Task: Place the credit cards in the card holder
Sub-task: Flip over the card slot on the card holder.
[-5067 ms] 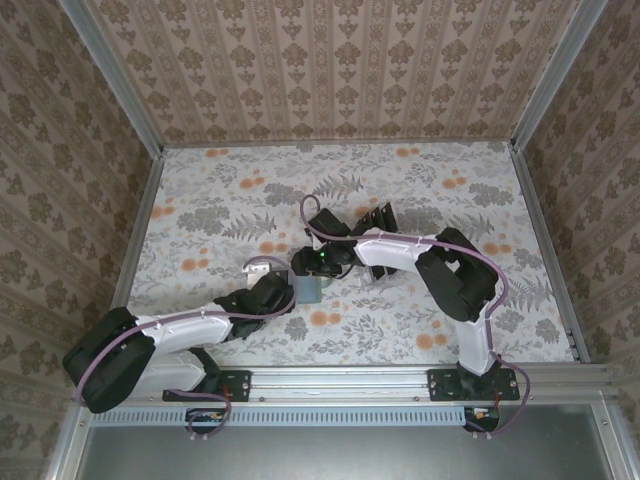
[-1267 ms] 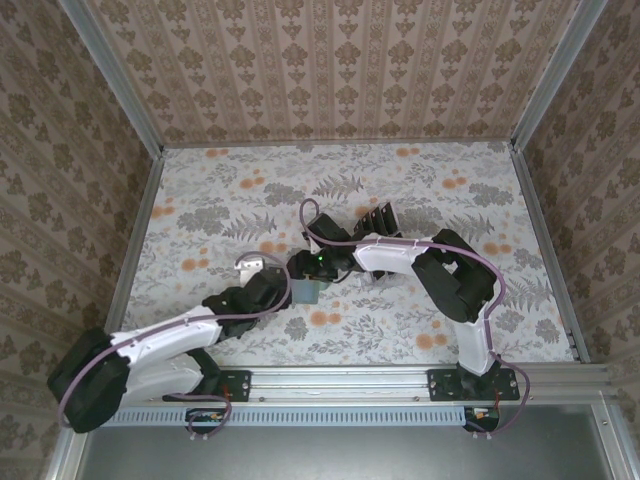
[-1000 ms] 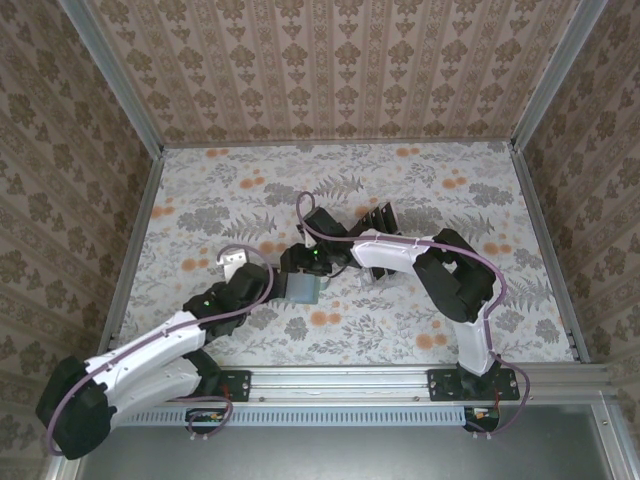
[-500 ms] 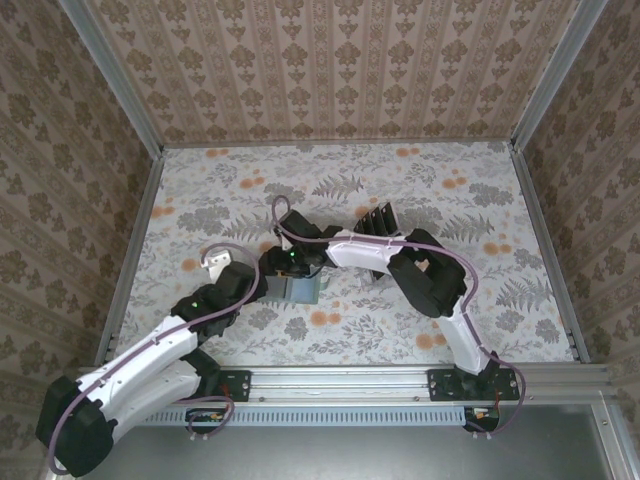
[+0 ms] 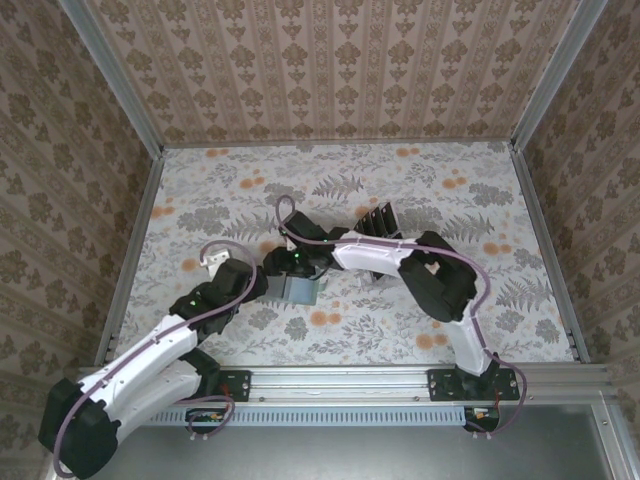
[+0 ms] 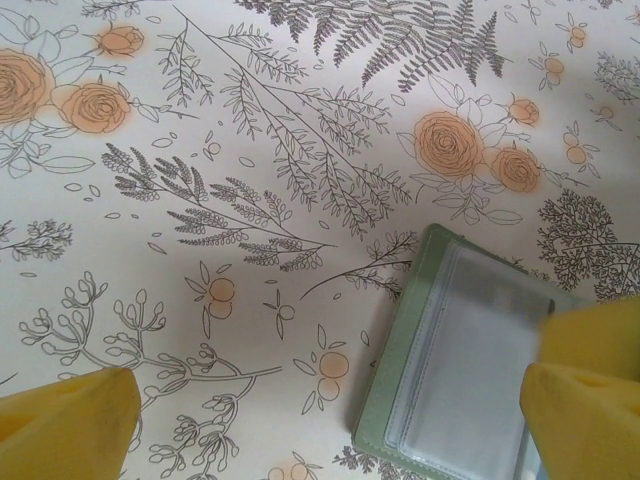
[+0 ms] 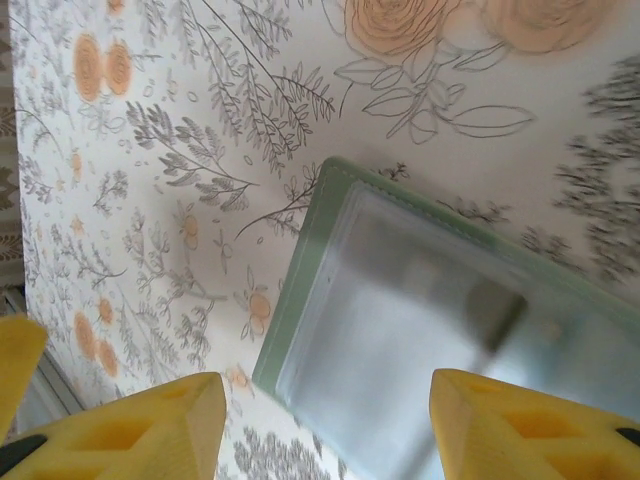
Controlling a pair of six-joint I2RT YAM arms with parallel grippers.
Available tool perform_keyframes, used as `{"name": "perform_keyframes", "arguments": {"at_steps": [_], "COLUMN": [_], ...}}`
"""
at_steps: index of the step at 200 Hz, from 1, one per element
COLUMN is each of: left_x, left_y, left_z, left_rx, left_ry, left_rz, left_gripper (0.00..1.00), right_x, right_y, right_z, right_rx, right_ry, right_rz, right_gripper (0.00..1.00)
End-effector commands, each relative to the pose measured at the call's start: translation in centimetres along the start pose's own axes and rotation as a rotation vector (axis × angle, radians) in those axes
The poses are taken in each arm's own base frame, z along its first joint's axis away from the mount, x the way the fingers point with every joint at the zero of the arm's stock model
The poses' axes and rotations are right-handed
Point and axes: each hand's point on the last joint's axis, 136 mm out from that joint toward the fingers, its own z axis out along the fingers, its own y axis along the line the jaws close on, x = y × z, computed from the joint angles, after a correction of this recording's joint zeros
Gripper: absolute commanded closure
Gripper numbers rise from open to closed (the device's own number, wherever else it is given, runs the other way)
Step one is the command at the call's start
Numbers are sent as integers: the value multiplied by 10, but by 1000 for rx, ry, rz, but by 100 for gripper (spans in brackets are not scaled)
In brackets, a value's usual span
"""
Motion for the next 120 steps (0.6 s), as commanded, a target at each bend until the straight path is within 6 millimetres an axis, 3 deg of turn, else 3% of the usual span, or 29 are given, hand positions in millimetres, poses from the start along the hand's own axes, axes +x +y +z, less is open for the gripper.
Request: {"name": "perform_keyframes", "arguments": {"at_steps": [1, 31, 57, 86, 120], "left_x": [0, -5, -14, -18, -23], "left_y": [-11, -15, -19, -31, -34], "left_z": [8, 21, 30, 38, 43], "left_rx": [55, 75, 97, 157, 188], "left_ry": [24, 42, 32, 39, 38], "left_rz": [25, 31, 25, 23, 22], "left_gripper": [0, 0, 0, 0, 0], "right_x": [-13, -12, -15, -15, -5], "right_y": [9, -37, -66, -78, -84], "right_z": [-60, -105, -147, -182, -199], "right_rx": [36, 212, 309, 409, 463], "right_ry": [-89, -106, -103, -77, -26], "right_rz": [-67, -62, -54, -99, -139], "right_gripper": [42, 42, 42, 42, 42]}}
